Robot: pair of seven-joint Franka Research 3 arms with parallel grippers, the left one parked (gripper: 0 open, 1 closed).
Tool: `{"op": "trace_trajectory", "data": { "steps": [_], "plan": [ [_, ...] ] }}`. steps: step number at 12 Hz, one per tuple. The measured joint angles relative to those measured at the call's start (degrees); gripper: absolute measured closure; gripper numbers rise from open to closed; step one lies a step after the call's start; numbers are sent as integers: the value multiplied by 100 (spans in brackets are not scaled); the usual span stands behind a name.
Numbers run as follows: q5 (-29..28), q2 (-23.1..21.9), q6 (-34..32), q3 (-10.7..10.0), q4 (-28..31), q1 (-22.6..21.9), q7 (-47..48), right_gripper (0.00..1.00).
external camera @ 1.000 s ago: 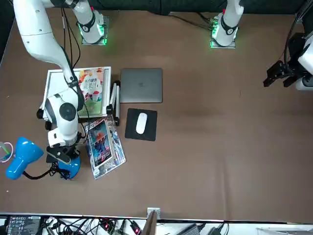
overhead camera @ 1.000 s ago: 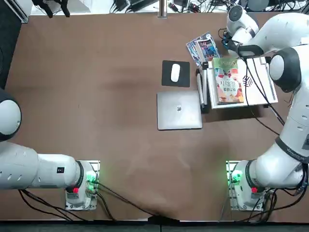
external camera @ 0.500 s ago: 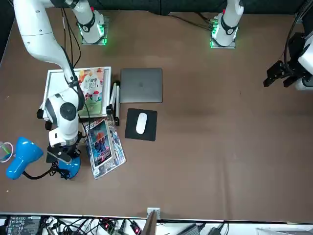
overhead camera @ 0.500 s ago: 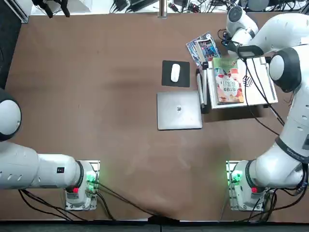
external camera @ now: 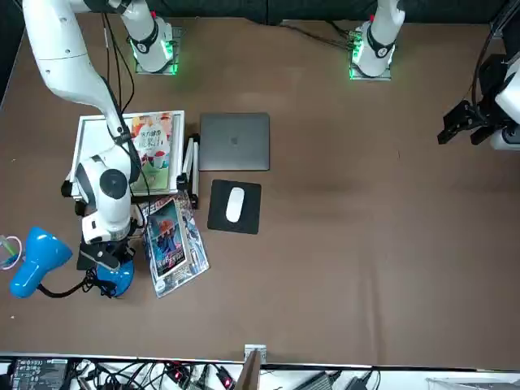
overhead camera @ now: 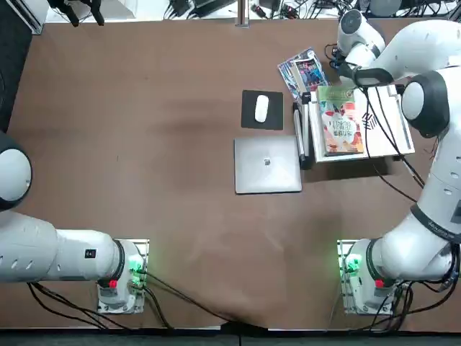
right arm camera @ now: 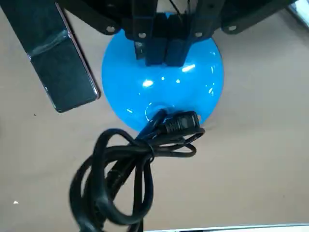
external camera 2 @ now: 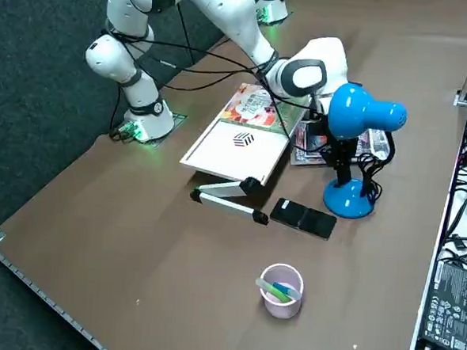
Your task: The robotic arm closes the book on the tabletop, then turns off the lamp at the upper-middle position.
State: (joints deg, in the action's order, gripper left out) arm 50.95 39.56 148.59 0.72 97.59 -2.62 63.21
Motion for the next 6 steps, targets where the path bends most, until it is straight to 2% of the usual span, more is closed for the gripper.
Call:
{"op": "trace_trajectory", "data": {
  "steps": [6],
  "plan": [
    [0, -3, 212, 0, 28, 71, 0, 99]
  ]
}}
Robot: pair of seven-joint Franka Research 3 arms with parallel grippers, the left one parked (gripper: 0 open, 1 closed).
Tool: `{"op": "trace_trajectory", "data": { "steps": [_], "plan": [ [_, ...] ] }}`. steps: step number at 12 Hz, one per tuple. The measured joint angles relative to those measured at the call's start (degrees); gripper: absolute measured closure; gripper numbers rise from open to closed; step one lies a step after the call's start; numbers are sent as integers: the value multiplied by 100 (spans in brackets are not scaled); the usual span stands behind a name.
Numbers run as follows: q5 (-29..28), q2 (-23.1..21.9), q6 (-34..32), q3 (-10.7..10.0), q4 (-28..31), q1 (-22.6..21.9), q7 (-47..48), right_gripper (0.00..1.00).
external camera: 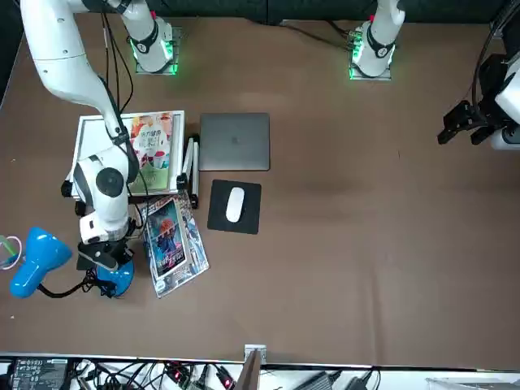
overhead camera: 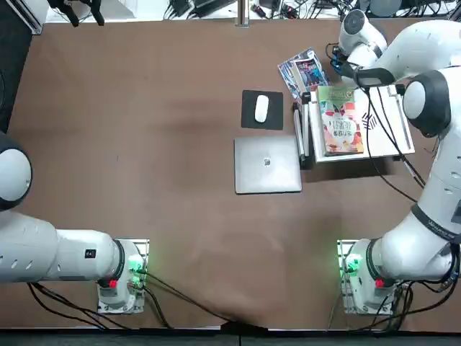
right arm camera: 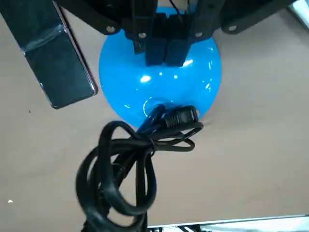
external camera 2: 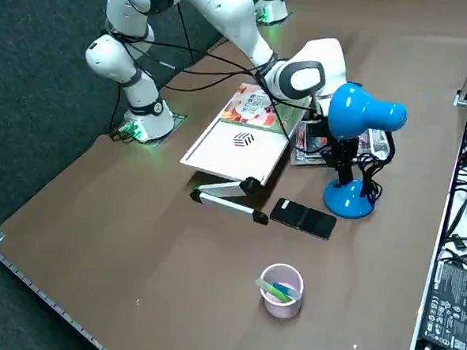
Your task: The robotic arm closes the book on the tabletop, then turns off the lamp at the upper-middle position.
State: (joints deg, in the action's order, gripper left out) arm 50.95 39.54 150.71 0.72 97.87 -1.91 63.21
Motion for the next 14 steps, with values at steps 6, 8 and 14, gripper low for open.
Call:
{"op": "trace_trajectory", "data": {
  "steps": [6, 8, 14],
  "plan": [
    [0, -4, 84, 0, 28, 14, 0, 99],
    [0, -6, 93, 0, 36, 14, 0, 99],
    [-2, -35, 265, 3, 116, 72, 0, 99]
  ]
}}
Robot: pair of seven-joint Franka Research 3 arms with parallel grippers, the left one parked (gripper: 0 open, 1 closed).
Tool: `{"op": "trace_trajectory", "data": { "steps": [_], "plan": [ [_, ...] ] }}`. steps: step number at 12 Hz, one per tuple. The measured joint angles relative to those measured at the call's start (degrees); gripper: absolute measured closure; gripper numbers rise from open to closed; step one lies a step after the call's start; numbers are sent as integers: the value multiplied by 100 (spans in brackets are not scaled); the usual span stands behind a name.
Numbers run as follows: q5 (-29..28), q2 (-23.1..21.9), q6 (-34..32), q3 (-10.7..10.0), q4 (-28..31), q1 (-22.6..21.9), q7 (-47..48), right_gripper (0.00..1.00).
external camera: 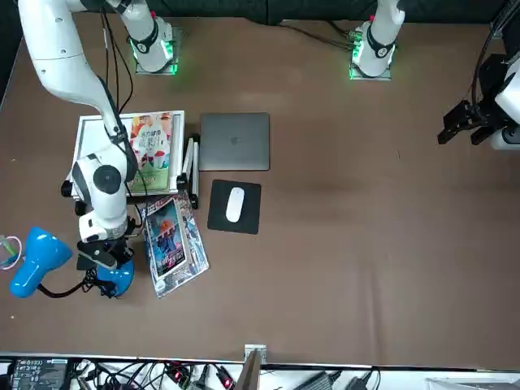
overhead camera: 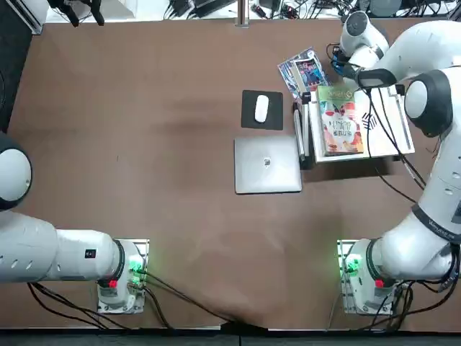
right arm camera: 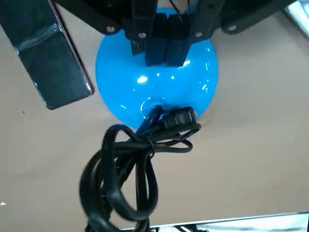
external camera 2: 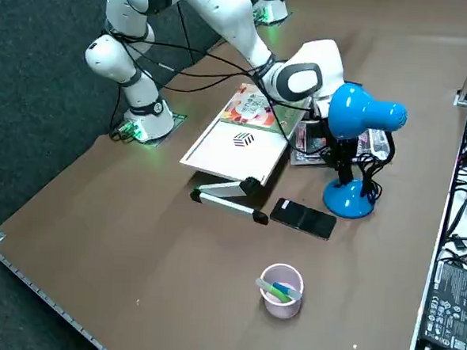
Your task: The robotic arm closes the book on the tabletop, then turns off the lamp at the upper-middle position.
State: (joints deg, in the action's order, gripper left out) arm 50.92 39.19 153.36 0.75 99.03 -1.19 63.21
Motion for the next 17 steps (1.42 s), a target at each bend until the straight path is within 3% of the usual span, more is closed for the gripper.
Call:
{"op": "trace_trajectory", "data": {
  "steps": [17],
  "plan": [
    [-6, -183, 137, 35, 412, 62, 192, 99]
  ]
}}
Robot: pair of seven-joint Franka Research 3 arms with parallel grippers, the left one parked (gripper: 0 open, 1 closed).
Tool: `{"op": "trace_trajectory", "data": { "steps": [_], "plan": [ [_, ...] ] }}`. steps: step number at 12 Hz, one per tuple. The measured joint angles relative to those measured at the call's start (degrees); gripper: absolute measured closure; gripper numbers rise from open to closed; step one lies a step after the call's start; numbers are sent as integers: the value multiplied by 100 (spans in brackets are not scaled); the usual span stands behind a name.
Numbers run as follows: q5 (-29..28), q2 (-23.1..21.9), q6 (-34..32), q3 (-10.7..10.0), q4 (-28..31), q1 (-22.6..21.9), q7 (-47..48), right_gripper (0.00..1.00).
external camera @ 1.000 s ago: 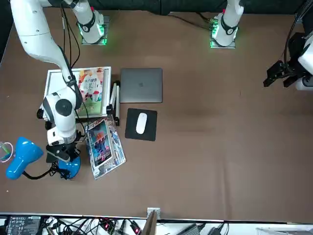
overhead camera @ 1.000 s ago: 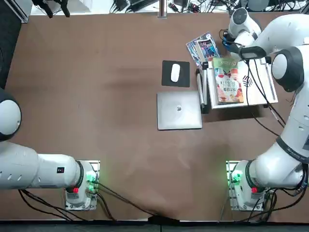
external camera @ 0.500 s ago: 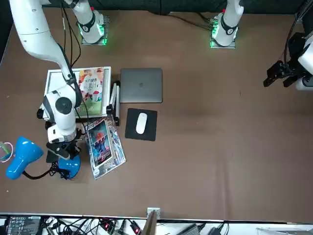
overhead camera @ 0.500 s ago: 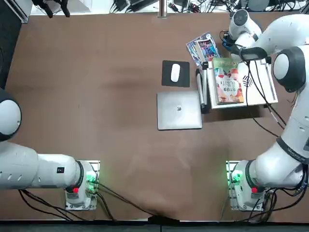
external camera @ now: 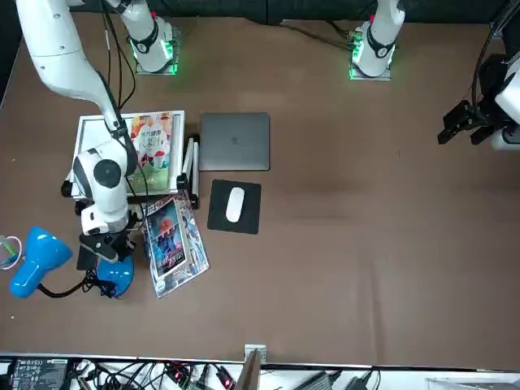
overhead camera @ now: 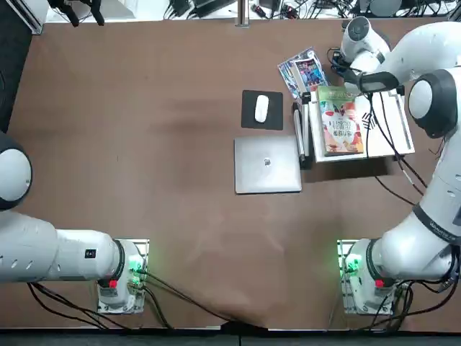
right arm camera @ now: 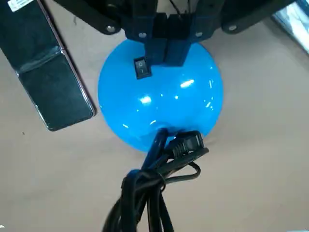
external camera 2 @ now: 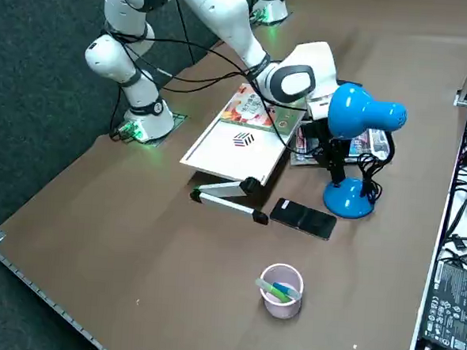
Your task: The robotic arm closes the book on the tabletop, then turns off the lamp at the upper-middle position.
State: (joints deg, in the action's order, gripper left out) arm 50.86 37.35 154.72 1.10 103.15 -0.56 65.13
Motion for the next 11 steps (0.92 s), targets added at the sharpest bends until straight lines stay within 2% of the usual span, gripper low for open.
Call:
{"op": "trace_trajectory", "data": {
  "steps": [11],
  "plan": [
    [0, -50, -10, -1, 3, 69, -3, 99]
  ]
}}
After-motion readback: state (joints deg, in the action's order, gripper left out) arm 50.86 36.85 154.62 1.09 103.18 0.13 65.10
